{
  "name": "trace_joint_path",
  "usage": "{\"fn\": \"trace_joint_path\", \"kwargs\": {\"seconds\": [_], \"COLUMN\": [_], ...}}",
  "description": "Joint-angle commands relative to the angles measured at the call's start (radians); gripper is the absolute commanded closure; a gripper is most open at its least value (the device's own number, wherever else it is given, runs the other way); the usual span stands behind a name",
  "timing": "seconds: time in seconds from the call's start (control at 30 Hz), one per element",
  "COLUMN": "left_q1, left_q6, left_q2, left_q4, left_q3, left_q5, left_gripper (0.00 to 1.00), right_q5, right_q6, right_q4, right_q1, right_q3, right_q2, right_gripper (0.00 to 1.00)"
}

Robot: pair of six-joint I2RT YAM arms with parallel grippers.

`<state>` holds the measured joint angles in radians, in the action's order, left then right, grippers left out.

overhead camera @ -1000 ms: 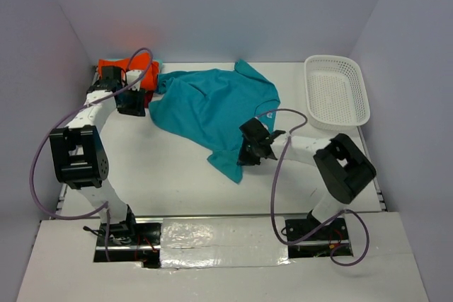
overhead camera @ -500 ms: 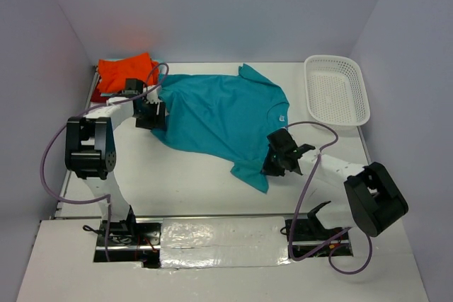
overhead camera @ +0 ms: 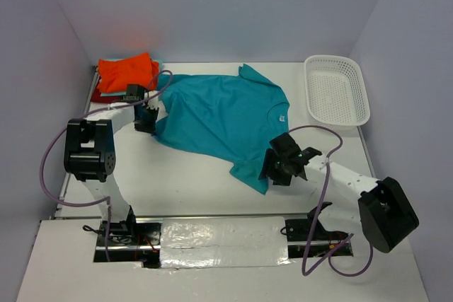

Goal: Fold and stack the t-shirts

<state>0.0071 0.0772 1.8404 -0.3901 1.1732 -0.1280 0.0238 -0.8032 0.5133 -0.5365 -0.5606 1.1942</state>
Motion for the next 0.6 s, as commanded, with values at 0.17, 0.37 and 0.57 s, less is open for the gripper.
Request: {"fn": "trace_joint_path", "kwargs": {"seconds": [0.17, 0.37, 0.57], "left_q1": [0.017, 0.037, 0.053], "left_q6": [0.121, 0.127, 0.044], "left_q2": [-0.151, -0.089, 0.228], "left_q4": [-0.179, -0.257, -0.378], "left_q3": [-0.080, 0.232, 1.147], "left_q5": [0.016, -0.025, -0.082], "left_gripper": [1.00, 1.00, 1.00], "right_q5": [0.188, 0.182, 0.110], "right_q6": [-0.082, 0.104, 0.364], "right_q4": [-0.255, -0.207, 0.176], "right_q1": [-0.049, 0.156, 0.431], "right_q3": [0.102, -0.206, -1.040], "right_q2": [0.145, 0.229, 0.439], "right_gripper": [0.76, 1.00, 1.00]}}
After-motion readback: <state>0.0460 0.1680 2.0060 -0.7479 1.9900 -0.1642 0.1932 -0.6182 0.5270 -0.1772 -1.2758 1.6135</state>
